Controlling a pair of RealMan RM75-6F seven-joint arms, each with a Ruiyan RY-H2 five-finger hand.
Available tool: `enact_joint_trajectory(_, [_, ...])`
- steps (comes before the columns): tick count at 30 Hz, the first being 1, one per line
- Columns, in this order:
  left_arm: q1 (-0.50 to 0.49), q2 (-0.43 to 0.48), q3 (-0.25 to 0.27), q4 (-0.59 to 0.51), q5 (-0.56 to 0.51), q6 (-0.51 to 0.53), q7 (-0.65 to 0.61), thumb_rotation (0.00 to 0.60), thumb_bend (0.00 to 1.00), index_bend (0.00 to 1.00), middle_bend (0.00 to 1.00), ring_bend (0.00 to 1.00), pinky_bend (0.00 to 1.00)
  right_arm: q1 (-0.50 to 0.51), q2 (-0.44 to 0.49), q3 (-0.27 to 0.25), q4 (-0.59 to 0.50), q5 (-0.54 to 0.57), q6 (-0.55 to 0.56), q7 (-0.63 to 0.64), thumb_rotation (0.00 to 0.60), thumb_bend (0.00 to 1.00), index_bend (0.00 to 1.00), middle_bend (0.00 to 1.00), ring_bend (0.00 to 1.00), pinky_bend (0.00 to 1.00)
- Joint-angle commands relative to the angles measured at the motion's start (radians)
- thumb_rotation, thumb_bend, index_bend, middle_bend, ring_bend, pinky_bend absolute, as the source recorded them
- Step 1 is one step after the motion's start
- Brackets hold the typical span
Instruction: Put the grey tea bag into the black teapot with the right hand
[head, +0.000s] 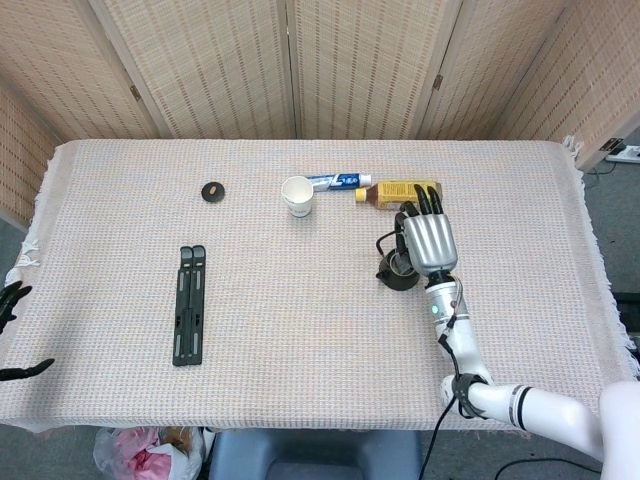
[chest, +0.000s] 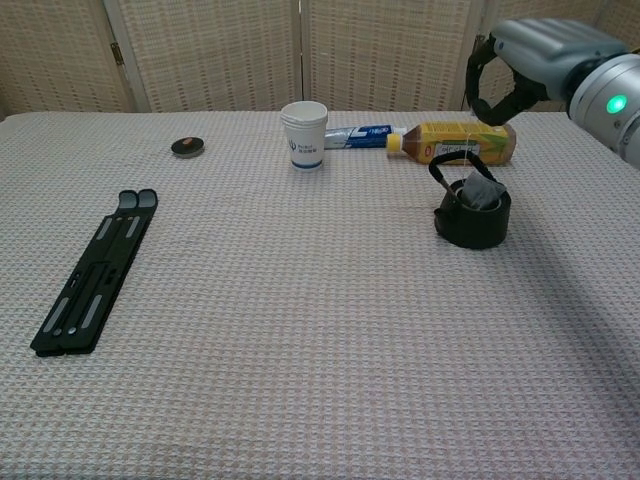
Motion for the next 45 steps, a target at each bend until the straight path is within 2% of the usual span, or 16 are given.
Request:
enact_joint_trajectory(1, [0.001,0.000,0.001,-0.003,0.005,0.004,0.005,0.600,0.13,0.00,0.00,0.05,0.28,-0.020,0.048,-0.022,-0.072,0.009,0.005,-0.038,0.600,0.41,0.37,0.22,0.00,0.00])
enact_joint_trajectory(2, [0.002,-0.001,0.001,-0.004,0.006,0.006,0.008,0.600,0.13,0.00,0.00,0.05,0.28,-0.023,0.062,-0.025,-0.093,0.015,0.004,-0.047,0.600,0.39,0.26,0.19,0.00,0.00])
enact_joint_trajectory(4, [0.002,-0.002,0.002,-0.007,0.007,0.007,0.016,0.600,0.13,0.00,0.00,0.05,0.28,-0.031,0.100,-0.032,-0.140,0.035,-0.006,-0.067,0.600,0.37,0.11,0.15,0.00,0.00])
enact_joint_trajectory(6, [0.002,-0.003,0.002,-0.011,0.008,0.007,0.024,0.600,0.13,0.00,0.00,0.05,0.28,-0.038,0.141,-0.037,-0.190,0.060,-0.023,-0.081,0.600,0.35,0.02,0.11,0.00,0.00])
enact_joint_trajectory(13, [0.003,-0.007,0.001,-0.023,0.009,0.014,0.054,0.600,0.13,0.00,0.00,0.05,0.28,-0.063,0.287,-0.050,-0.348,0.086,-0.071,-0.050,0.600,0.31,0.00,0.05,0.00,0.00])
enact_joint_trajectory(15, [0.005,-0.008,-0.001,-0.026,0.008,0.018,0.062,0.600,0.13,0.00,0.00,0.05,0.28,-0.077,0.333,-0.062,-0.395,0.069,-0.064,-0.047,0.600,0.33,0.00,0.10,0.00,0.01])
enact_joint_trajectory(16, [0.005,-0.009,-0.001,-0.027,0.007,0.019,0.067,0.600,0.13,0.00,0.00,0.05,0.28,-0.083,0.354,-0.069,-0.418,0.062,-0.064,-0.046,0.600,0.38,0.00,0.18,0.04,0.08])
enact_joint_trajectory(17, [0.006,-0.010,-0.001,-0.029,0.005,0.020,0.073,0.600,0.13,0.00,0.00,0.05,0.28,-0.088,0.378,-0.077,-0.442,0.061,-0.068,-0.046,0.600,0.47,0.00,0.31,0.15,0.23])
enact_joint_trajectory(19, [0.007,-0.012,-0.001,-0.036,0.004,0.022,0.090,0.600,0.13,0.00,0.00,0.05,0.28,-0.090,0.453,-0.099,-0.512,0.104,-0.121,-0.054,0.600,0.72,0.00,0.55,0.44,0.56])
enact_joint_trajectory(20, [0.007,-0.013,-0.001,-0.039,0.003,0.022,0.097,0.600,0.13,0.00,0.00,0.05,0.28,-0.084,0.492,-0.107,-0.542,0.134,-0.157,-0.057,0.600,0.85,0.00,0.65,0.56,0.67])
enact_joint_trajectory(21, [0.007,-0.015,-0.001,-0.042,0.002,0.021,0.105,0.600,0.13,0.00,0.00,0.05,0.28,-0.076,0.530,-0.114,-0.566,0.167,-0.192,-0.061,0.600,0.95,0.00,0.71,0.62,0.74])
enact_joint_trajectory(23, [0.006,-0.017,-0.002,-0.050,0.001,0.020,0.121,0.600,0.13,0.00,0.00,0.05,0.28,-0.046,0.608,-0.127,-0.608,0.246,-0.264,-0.074,0.600,1.00,0.00,0.76,0.68,0.80])
enact_joint_trajectory(27, [0.008,-0.019,-0.006,-0.063,-0.009,0.022,0.143,0.600,0.13,0.00,0.00,0.05,0.28,0.041,0.697,-0.173,-0.644,0.408,-0.328,-0.155,0.600,1.00,0.00,0.78,0.71,0.81])
enact_joint_trajectory(31, [0.005,-0.021,-0.011,-0.064,-0.019,0.017,0.150,0.600,0.13,0.00,0.00,0.05,0.28,0.149,0.713,-0.233,-0.659,0.593,-0.349,-0.251,0.600,1.00,0.00,0.78,0.71,0.81])
enact_joint_trajectory(36, [0.000,-0.020,-0.010,-0.062,-0.016,0.006,0.148,0.600,0.13,0.00,0.00,0.05,0.28,0.286,0.672,-0.302,-0.635,0.792,-0.355,-0.340,0.600,1.00,0.00,0.78,0.72,0.81])
enact_joint_trajectory(45, [0.003,-0.015,-0.010,-0.056,-0.012,0.009,0.128,0.600,0.13,0.00,0.00,0.05,0.28,0.418,0.581,-0.355,-0.538,0.963,-0.417,-0.354,0.600,1.00,0.00,0.78,0.72,0.81])
